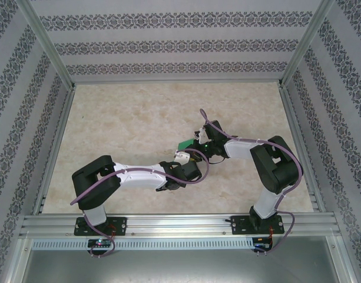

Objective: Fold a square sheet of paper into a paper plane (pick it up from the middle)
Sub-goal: Fourth fold the wing at the center of the table.

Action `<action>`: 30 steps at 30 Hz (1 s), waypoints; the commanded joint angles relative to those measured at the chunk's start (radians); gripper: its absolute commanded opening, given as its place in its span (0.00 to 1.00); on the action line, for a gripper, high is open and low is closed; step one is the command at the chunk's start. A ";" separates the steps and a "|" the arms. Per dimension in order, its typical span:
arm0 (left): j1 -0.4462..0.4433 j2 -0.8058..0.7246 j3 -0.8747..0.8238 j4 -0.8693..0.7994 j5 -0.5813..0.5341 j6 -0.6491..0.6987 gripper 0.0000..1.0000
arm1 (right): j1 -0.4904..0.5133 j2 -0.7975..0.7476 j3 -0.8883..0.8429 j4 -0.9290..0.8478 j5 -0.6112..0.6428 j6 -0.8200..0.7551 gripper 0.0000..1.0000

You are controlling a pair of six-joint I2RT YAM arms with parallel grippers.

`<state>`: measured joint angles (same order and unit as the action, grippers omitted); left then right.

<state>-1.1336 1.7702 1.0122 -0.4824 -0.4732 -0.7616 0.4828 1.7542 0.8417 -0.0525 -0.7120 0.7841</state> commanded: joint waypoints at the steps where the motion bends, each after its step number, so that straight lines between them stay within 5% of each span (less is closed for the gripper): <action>1: -0.014 0.015 0.002 0.026 -0.008 0.000 0.27 | 0.003 0.009 -0.001 0.012 0.004 0.003 0.13; 13: -0.014 0.031 0.005 0.017 -0.007 -0.008 0.23 | 0.004 0.008 0.001 0.007 0.002 0.003 0.13; 30: 0.000 0.008 -0.029 0.071 0.033 -0.020 0.04 | 0.005 -0.015 0.000 0.005 0.002 0.004 0.17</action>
<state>-1.1336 1.7836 1.0080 -0.4671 -0.4622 -0.7670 0.4828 1.7542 0.8417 -0.0528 -0.7120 0.7876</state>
